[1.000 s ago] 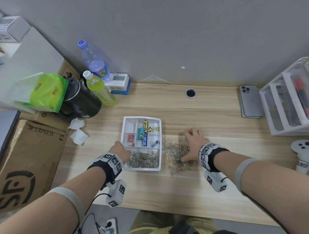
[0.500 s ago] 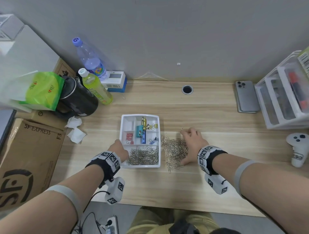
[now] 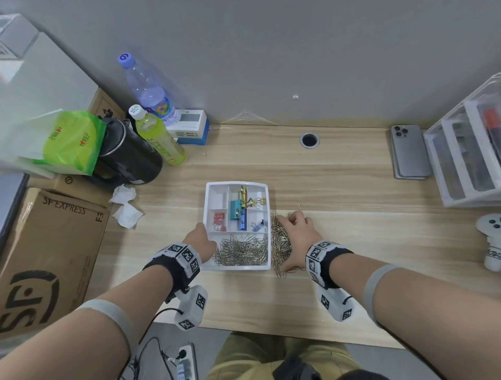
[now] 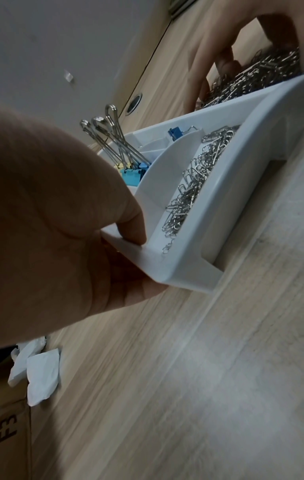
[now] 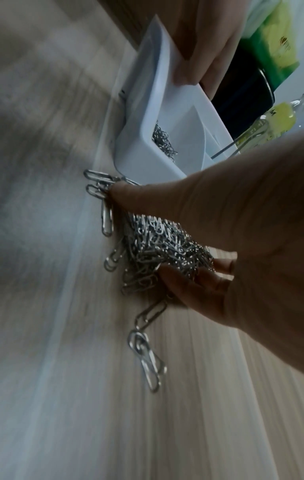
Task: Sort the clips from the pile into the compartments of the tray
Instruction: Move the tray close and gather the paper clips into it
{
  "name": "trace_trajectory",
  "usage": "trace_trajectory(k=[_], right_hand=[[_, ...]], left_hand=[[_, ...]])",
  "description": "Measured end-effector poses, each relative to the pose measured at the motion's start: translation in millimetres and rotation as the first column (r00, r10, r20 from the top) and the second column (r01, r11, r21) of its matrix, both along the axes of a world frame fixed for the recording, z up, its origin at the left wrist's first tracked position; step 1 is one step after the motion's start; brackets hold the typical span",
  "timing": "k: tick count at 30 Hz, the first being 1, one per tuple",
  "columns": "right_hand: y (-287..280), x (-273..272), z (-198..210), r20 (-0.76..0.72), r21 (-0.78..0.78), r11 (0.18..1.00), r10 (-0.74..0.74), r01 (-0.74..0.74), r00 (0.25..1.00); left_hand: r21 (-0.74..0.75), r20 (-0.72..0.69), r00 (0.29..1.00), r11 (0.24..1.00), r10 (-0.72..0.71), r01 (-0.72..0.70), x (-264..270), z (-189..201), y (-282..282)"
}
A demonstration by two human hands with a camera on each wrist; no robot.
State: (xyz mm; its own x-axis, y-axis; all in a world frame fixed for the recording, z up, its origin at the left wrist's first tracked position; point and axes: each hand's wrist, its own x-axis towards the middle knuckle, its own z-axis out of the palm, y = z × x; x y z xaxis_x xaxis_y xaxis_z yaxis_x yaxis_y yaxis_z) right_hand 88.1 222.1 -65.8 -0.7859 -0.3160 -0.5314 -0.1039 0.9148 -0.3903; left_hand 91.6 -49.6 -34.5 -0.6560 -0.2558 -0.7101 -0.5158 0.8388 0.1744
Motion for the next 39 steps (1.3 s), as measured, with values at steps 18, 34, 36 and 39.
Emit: trace_trajectory(k=[18, 34, 36, 39], right_hand=[[-14, -7, -1, 0.054, -0.123, 0.984, -0.125, 0.131, 0.991], [-20, -27, 47, 0.16, -0.235, 0.963, -0.092, 0.128, 0.983], [-34, -27, 52, 0.172, -0.269, 0.955, -0.077, 0.122, 0.982], [-54, -24, 51, 0.166, -0.3, 0.95, -0.042, 0.091, 0.985]], left_hand=[[0.065, 0.004, 1.0, 0.998, 0.01, -0.01, -3, -3, -4], [0.024, 0.051, 0.999, 1.0, 0.018, -0.019, -11, -6, -3], [0.027, 0.053, 0.998, 0.999, 0.024, -0.026, -12, -8, -3], [0.049, 0.05, 0.998, 0.998, 0.027, -0.03, -12, -10, -6]])
